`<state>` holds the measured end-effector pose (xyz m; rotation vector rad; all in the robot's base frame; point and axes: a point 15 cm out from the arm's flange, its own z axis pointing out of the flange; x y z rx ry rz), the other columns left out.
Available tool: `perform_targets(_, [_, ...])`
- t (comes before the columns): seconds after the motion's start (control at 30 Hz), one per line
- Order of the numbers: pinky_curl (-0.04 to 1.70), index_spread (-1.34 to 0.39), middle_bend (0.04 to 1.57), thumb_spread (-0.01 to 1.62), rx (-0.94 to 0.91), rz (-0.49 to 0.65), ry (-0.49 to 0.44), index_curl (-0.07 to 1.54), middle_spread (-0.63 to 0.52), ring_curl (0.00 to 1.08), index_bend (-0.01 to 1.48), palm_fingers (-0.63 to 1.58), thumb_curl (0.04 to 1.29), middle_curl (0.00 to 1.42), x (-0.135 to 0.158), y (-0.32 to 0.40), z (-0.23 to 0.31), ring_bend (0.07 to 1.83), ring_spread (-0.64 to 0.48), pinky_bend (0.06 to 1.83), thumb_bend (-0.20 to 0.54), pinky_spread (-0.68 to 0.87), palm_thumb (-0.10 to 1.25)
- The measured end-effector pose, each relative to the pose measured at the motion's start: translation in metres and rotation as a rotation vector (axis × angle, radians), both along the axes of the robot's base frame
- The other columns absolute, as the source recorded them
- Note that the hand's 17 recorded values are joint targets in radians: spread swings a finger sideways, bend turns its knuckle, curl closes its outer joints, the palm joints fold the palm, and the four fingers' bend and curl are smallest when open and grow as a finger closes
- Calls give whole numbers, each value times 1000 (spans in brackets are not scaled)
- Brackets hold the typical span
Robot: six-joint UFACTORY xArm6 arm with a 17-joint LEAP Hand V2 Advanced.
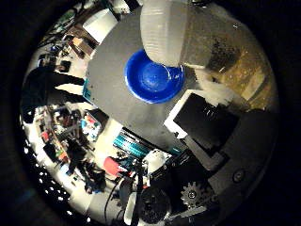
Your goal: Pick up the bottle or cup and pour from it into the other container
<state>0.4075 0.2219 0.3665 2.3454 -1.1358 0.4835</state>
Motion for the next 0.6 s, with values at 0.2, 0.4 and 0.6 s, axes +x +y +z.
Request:
perform_targets(0.2, [941, -196, 1394, 322, -185, 55, -35, 888, -116, 752, 1168, 1106, 977, 774, 2, 8, -1, 1375, -217, 1274, -21, -218, 1087])
perform_targets(0.4, [949, -196, 1393, 328, -350, 84, -44, 888, -116, 769, 1167, 1107, 977, 773, -3, 10, -4, 1363, -221, 1267, -20, -219, 1086])
perform_targets(0.6, [959, -196, 1392, 348, -422, 116, -43, 888, -116, 782, 1166, 1108, 976, 773, -8, 21, -14, 1353, -223, 1268, -20, -221, 1080])
